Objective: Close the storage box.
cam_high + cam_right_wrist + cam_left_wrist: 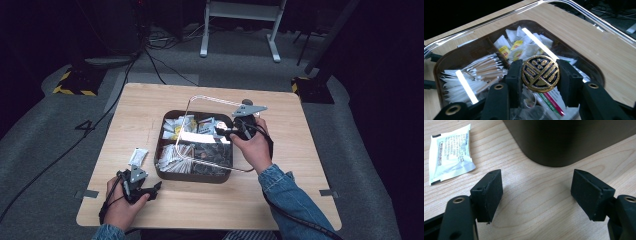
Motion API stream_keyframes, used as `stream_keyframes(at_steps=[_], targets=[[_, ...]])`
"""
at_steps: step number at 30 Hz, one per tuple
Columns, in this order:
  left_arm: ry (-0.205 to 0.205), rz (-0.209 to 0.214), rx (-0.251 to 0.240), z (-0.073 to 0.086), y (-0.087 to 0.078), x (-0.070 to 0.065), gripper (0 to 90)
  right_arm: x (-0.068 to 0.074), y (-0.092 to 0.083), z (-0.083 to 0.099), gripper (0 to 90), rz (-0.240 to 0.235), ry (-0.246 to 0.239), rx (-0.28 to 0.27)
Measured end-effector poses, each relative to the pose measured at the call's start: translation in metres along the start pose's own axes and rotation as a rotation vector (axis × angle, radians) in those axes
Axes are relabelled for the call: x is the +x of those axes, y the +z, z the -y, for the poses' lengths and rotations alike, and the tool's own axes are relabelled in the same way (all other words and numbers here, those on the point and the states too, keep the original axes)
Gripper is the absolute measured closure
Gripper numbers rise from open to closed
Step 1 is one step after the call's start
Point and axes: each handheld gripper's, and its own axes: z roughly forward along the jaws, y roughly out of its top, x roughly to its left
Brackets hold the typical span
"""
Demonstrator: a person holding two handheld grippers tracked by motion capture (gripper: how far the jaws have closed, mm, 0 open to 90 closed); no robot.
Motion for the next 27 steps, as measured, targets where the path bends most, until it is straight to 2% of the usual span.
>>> stream_keyframes(at_steps=[13,27], targets=[[0.0,0.0,0.0,0.0,0.0,0.0,26.2,0.013,0.031,-0.007,58.9,-0.042,-0.026,0.014],[0.0,0.0,0.001,0.0,0.0,0.0,26.2,0.022,0.061,0.001,58.9,-0.08,-0.044,0.043]])
